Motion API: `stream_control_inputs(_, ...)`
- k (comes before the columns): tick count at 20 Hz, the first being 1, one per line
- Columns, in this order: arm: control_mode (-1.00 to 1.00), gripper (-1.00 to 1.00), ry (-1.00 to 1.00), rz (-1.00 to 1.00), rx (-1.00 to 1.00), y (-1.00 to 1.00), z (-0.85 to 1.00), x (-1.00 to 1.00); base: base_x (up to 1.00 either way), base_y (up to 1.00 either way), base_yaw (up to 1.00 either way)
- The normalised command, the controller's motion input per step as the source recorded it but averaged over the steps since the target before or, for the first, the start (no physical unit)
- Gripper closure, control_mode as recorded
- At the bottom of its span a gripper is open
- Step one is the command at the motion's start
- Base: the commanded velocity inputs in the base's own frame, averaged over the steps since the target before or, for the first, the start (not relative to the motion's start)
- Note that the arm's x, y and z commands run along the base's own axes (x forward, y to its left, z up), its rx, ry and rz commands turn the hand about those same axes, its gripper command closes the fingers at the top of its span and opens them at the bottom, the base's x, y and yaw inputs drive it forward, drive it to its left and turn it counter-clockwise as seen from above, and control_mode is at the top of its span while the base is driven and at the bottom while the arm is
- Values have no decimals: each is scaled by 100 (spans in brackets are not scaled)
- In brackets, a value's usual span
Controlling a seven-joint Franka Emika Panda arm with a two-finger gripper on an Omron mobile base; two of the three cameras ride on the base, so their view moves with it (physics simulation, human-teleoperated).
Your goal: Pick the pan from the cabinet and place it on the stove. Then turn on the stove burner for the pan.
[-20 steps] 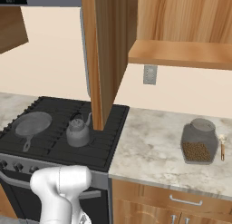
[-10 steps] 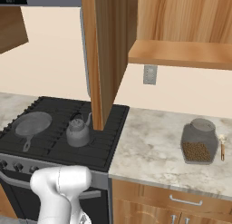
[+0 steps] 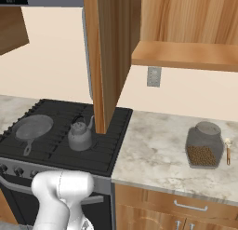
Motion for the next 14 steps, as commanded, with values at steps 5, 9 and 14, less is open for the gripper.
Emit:
stream_control_inputs(5,-100,-100,6,10,-1,5,-26,8,0,0,0)
stream_control_inputs(9,-100,-100,2,12,0,0,-32,22,0,0,0)
stream_control_inputs(14,-100,-100,0,13,0,0,-39,20,0,0,0)
